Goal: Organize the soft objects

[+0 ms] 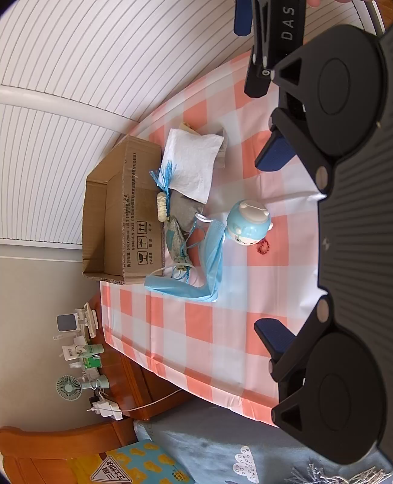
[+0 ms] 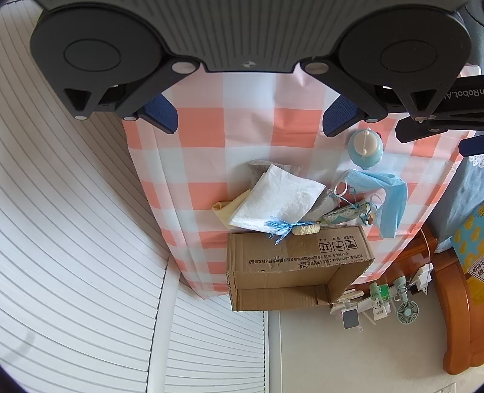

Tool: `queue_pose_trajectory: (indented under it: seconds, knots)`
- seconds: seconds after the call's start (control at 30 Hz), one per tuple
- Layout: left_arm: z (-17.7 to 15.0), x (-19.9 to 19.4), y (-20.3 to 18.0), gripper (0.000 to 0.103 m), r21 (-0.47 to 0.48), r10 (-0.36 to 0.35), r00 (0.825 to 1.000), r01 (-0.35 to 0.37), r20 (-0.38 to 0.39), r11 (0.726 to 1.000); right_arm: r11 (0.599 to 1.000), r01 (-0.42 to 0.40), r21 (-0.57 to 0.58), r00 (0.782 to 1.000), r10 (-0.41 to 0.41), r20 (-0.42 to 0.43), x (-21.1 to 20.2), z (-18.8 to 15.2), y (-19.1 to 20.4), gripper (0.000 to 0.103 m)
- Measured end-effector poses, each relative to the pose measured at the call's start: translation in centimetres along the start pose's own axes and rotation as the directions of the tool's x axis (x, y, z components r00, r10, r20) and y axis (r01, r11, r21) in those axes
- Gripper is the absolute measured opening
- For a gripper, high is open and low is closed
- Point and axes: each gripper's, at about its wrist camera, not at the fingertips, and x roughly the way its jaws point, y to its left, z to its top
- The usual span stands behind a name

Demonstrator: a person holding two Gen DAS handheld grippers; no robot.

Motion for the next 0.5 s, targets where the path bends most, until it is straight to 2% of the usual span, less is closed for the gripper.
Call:
queue_pose_trajectory:
  seconds: [0.5]
  knots:
    - [-0.02,0.06,0.01,0.102,-0.002,-0.004,1.000,0.004,0.001,1.000,1.000,0.001,-0.001,1.000,-0.001,0.000,-0.08,0.04,-0.08,0.103]
